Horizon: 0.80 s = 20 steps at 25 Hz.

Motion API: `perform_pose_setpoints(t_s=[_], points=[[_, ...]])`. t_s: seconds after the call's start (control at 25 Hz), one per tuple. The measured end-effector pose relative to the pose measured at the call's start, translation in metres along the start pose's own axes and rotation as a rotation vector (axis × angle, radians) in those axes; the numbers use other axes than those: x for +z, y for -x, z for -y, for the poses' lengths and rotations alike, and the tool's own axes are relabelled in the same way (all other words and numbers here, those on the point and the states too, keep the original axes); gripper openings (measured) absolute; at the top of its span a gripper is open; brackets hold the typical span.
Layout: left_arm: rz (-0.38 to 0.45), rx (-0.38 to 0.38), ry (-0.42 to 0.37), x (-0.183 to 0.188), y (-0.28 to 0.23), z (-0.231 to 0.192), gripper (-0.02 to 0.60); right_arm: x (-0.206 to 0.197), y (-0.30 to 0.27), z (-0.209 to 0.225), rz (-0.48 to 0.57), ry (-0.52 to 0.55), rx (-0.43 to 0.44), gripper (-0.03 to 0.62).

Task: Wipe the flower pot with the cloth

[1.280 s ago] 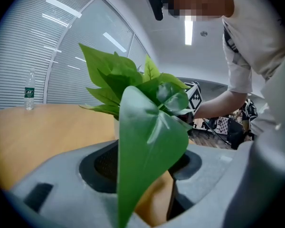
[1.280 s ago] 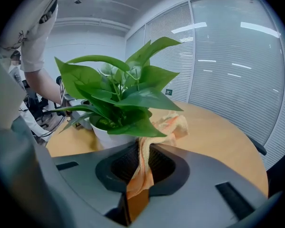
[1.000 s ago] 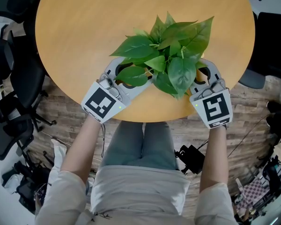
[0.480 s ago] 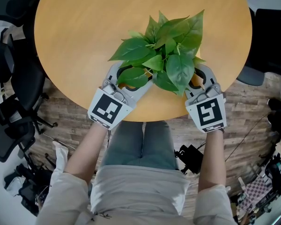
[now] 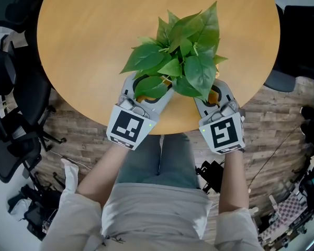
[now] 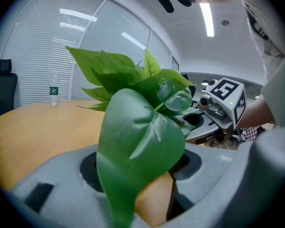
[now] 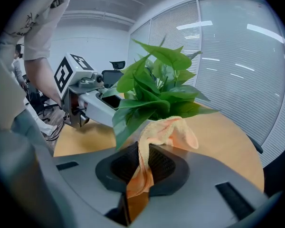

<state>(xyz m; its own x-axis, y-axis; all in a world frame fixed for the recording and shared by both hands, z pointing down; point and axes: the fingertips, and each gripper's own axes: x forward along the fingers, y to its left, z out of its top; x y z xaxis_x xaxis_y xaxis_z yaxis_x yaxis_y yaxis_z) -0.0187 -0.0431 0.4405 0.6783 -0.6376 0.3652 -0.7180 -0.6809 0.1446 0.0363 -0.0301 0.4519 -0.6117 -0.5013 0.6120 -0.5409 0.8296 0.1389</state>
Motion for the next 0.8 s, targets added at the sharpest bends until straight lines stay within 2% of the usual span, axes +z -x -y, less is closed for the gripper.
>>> perform_pose_setpoints(t_s=[0.6, 0.68, 0.8], points=[[0.028, 0.114, 0.07, 0.001, -0.004, 0.006, 0.252, 0.0, -0.002, -0.022, 0.007, 0.018, 0.02, 0.044], [0.03, 0.108, 0.072, 0.001, -0.004, 0.007, 0.252, -0.001, -0.001, -0.022, 0.015, 0.01, 0.016, 0.044], [0.017, 0.056, 0.052, -0.002, -0.002, 0.009, 0.252, -0.003, 0.002, -0.017, 0.022, -0.011, 0.007, 0.044]])
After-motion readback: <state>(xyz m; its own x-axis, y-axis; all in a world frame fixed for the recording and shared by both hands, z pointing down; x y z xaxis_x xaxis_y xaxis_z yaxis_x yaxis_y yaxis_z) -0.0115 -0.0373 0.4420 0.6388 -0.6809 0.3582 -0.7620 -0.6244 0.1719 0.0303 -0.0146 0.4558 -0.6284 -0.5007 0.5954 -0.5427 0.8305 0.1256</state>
